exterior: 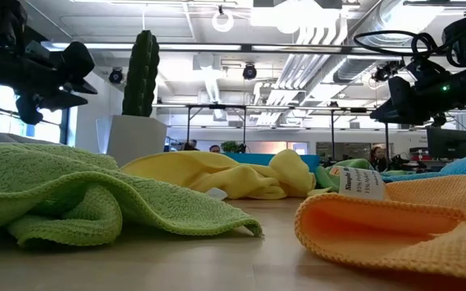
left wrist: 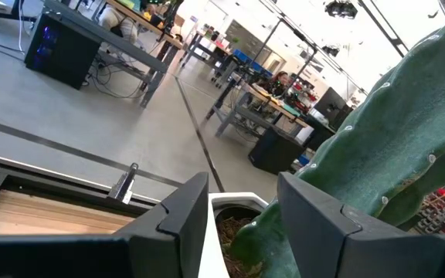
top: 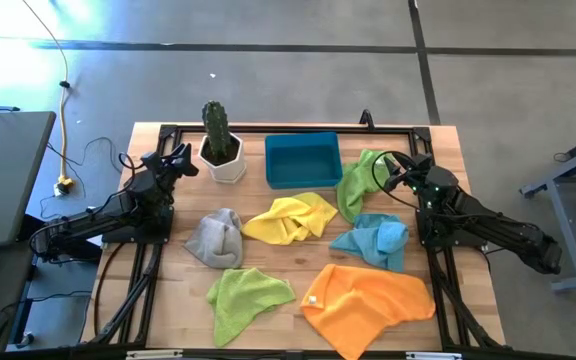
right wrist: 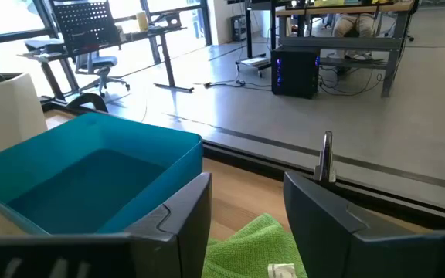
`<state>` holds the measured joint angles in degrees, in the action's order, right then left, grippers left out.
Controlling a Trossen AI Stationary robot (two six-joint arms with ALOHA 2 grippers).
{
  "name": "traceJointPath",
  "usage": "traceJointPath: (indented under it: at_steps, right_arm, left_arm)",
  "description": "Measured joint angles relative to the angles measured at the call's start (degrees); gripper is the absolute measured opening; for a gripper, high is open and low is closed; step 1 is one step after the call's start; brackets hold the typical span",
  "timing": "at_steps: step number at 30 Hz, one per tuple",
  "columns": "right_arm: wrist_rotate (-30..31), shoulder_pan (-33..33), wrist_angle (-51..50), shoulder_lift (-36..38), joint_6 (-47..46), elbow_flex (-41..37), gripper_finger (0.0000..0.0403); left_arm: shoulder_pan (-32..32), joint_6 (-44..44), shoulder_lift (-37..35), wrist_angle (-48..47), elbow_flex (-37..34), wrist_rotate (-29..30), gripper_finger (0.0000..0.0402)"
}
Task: Fold microfiber towels
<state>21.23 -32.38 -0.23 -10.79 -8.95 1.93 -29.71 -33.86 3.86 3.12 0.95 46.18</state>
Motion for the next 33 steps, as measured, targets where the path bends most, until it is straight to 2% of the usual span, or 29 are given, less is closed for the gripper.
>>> traceJointPath:
  at_steps: [16,24,29,31,33]
  right_arm:
    - [0.01,0.00,0.00,0.00,0.09,0.00,0.0154]
    - [2.15,-0.63,0.04,-0.01,9.06,0.02,0.0154]
    - [3.40,-0.63,0.40,-0.02,8.94,0.01,0.0154]
    - [1.67,-0.61,1.85,-0.02,7.70,0.00,0.0154]
    - [-1.65,-0.61,5.08,-0.02,2.65,0.00,0.0154]
  left_arm:
    - [0.00,0.00,0.00,0.02,-0.02,0.02,0.0147]
    - [0.00,-0.01,0.00,0.01,0.00,0.00,0.0147]
    - [0.01,0.00,0.00,0.01,-0.01,0.02,0.0147]
    - [0.02,0.01,0.00,-0.01,-0.02,0.02,0.0147]
    - [0.01,0.00,0.00,0.02,-0.01,0.02,0.0147]
